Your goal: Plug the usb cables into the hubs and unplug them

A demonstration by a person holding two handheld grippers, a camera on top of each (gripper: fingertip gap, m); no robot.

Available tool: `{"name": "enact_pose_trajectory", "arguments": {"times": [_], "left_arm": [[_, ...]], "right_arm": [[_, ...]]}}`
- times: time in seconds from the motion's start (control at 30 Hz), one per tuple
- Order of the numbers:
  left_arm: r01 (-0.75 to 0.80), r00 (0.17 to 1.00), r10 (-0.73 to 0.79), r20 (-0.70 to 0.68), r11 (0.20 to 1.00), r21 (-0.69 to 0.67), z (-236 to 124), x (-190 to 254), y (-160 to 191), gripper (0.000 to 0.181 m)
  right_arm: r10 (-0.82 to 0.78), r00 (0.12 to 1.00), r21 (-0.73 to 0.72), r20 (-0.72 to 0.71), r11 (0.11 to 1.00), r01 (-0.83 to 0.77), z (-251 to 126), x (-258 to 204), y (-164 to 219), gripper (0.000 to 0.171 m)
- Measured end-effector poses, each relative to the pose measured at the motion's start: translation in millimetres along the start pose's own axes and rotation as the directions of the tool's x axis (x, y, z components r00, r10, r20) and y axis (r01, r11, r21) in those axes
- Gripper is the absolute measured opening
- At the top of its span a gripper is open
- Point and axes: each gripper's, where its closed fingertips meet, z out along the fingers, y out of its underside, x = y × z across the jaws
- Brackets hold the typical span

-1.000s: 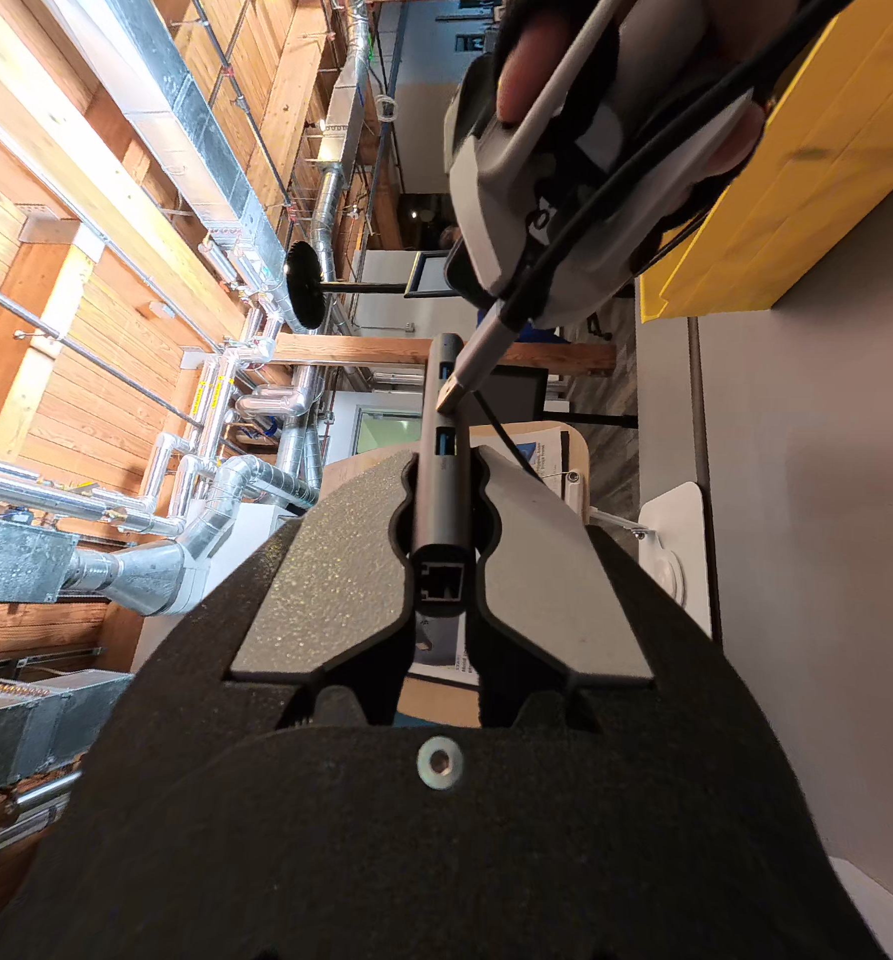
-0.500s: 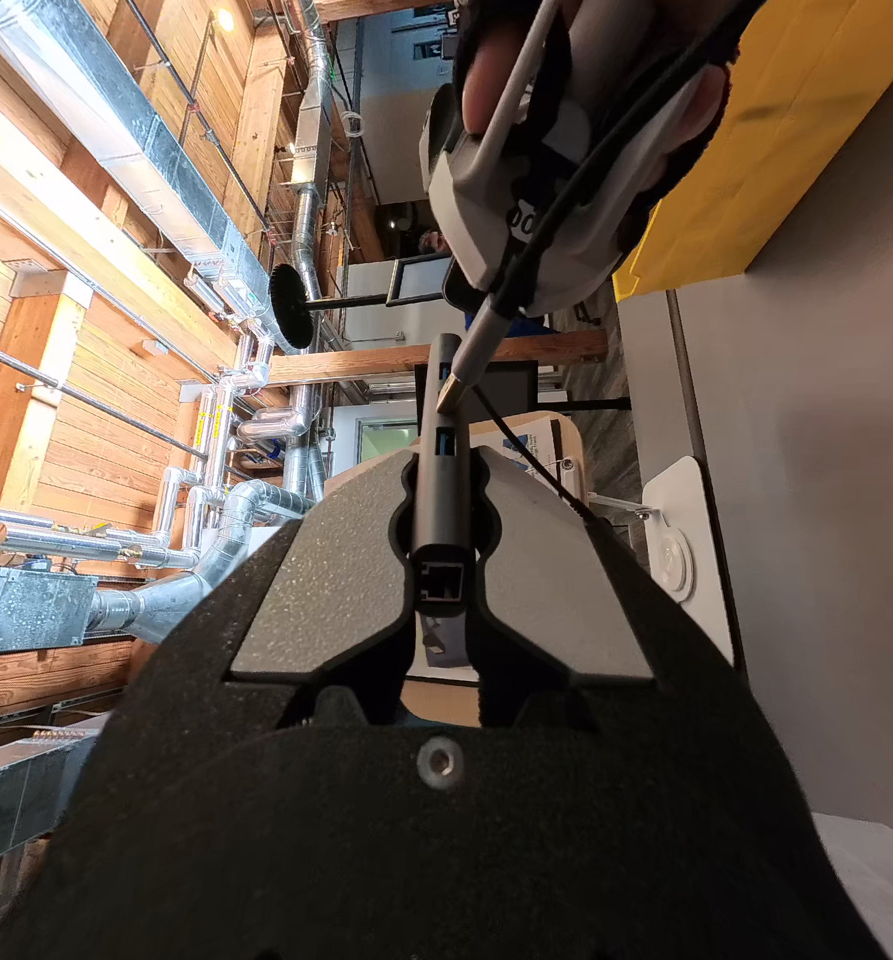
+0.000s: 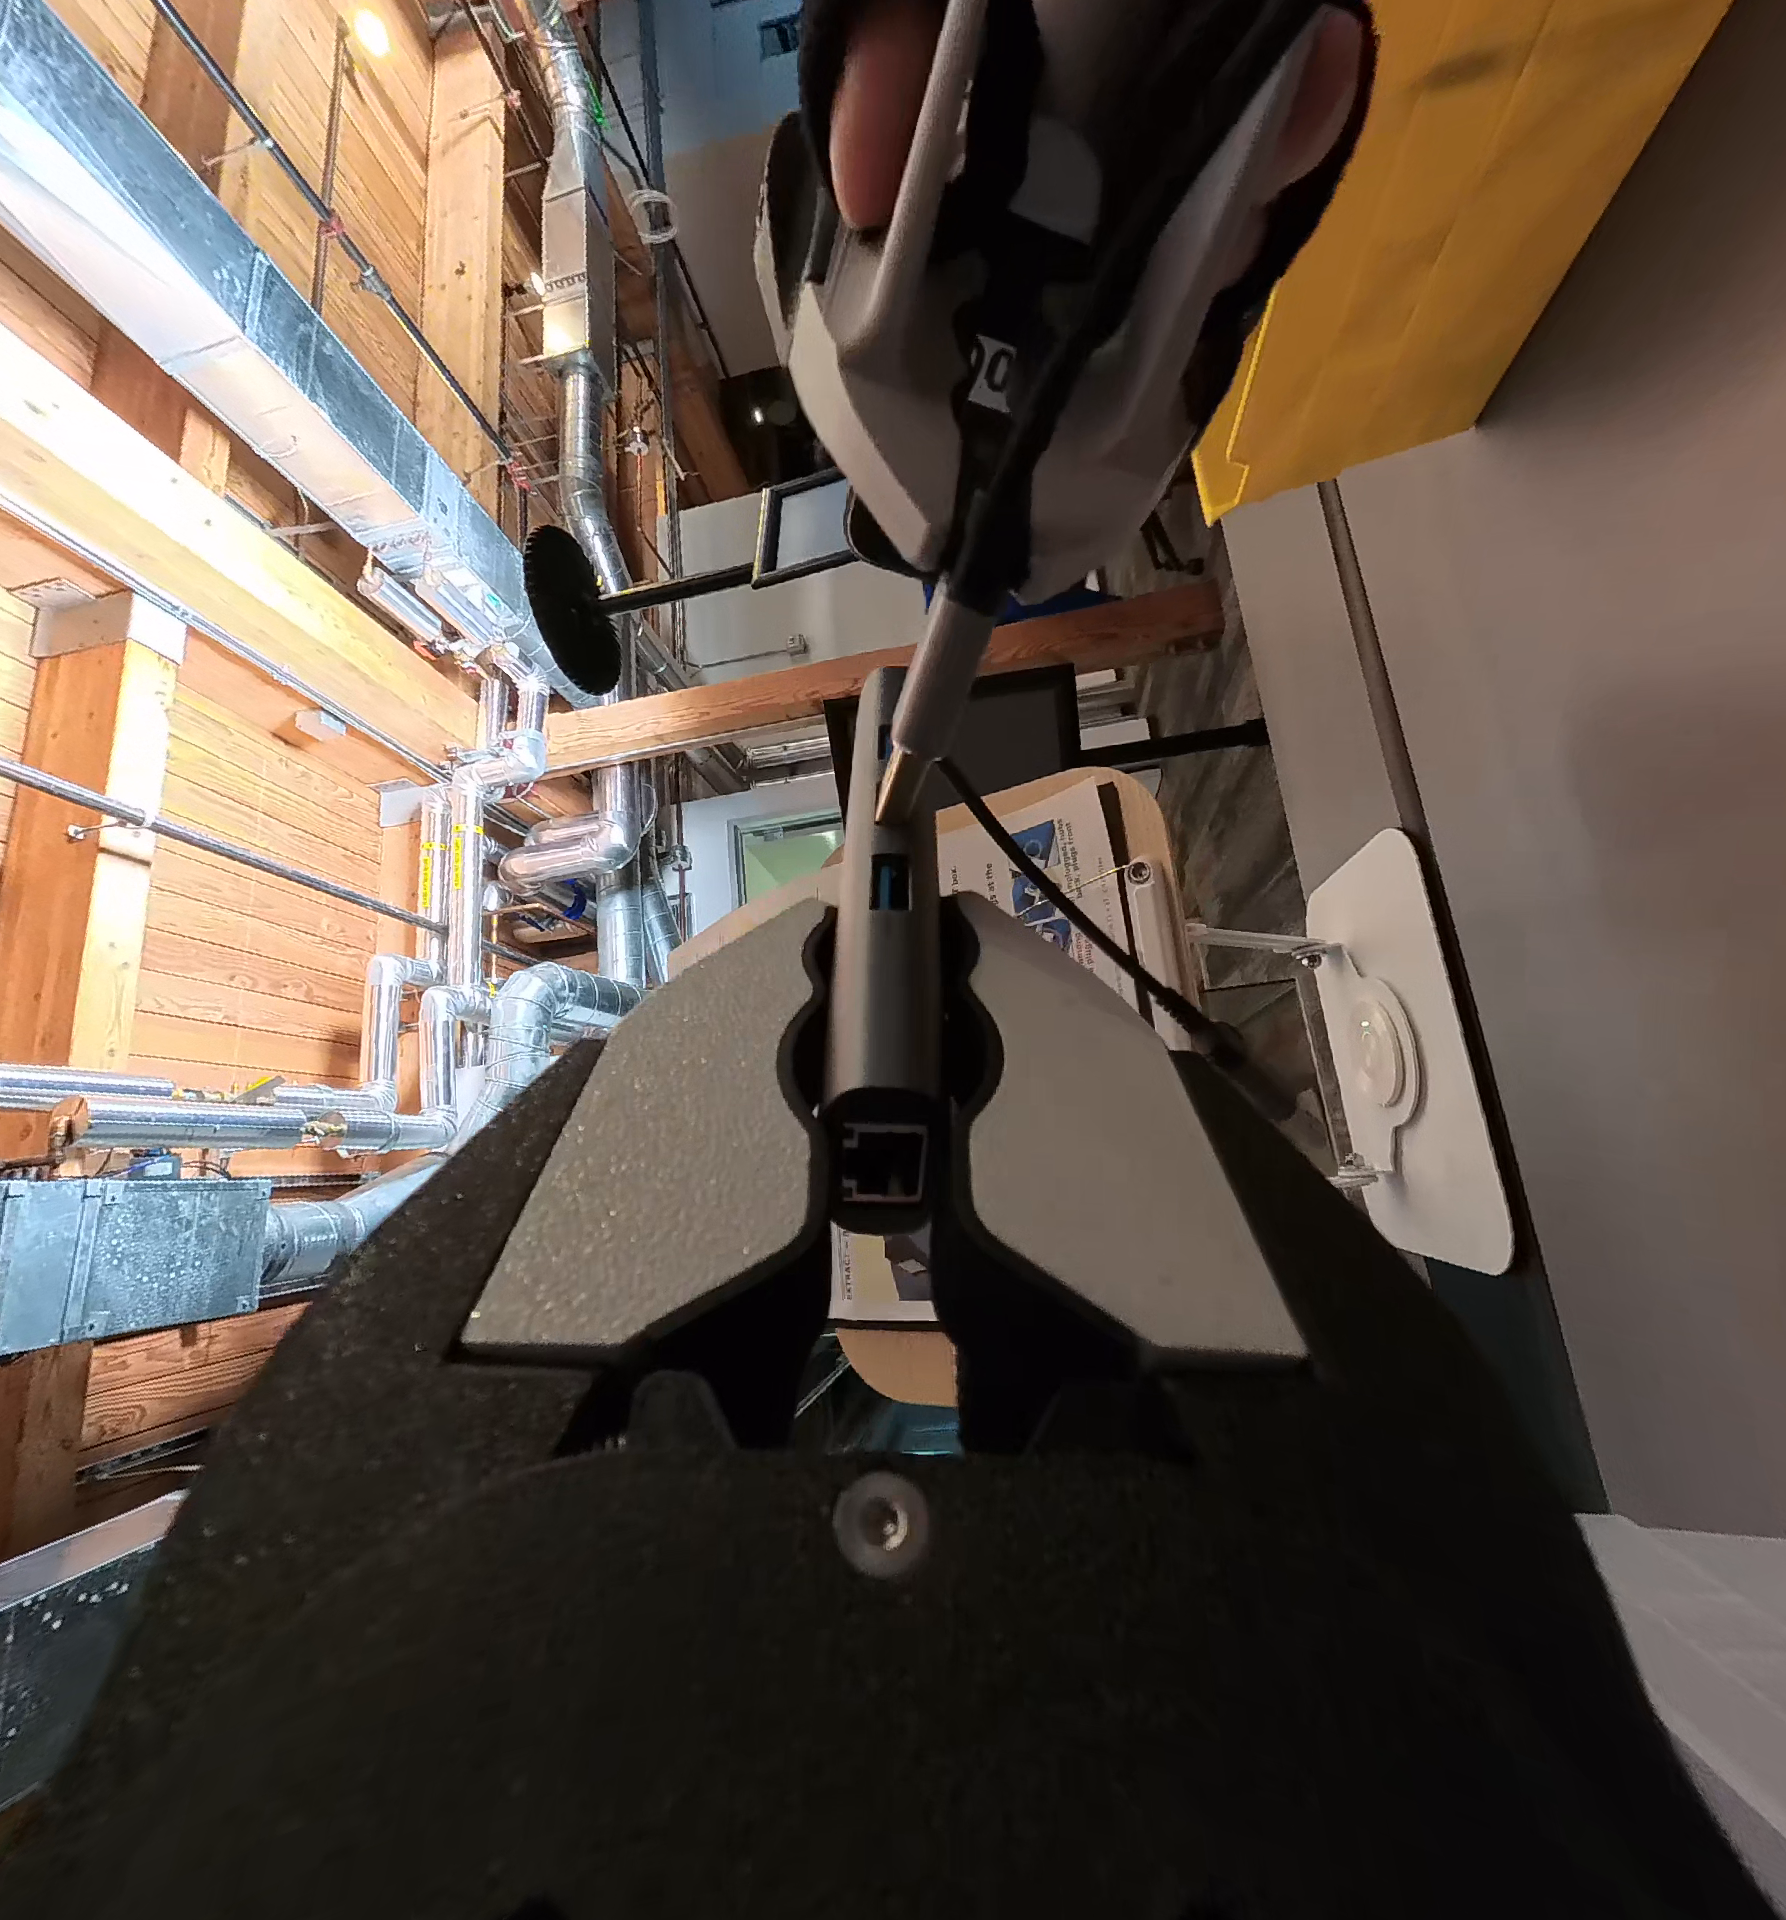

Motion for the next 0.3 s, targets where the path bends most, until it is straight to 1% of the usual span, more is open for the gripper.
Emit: {"name": "enact_pose_trajectory", "arguments": {"times": [0.13, 0.3], "left_arm": [[0.033, 0.999, -0.033, -0.02, 0.999, -0.006, 1.7, 1.4, 0.4, 0.017], [0.057, 0.998, -0.057, -0.013, 0.997, -0.053, 5.1, 1.7, 10.3, 0.016]], "right_arm": [[0.011, 1.0, -0.001, 0.013, 1.0, -0.011, 0.0, 0.2, 0.1, 0.008], [0.004, 1.0, -0.002, 0.011, 1.0, -0.004, 2.2, -0.3, 0.5, 0.008]]}}
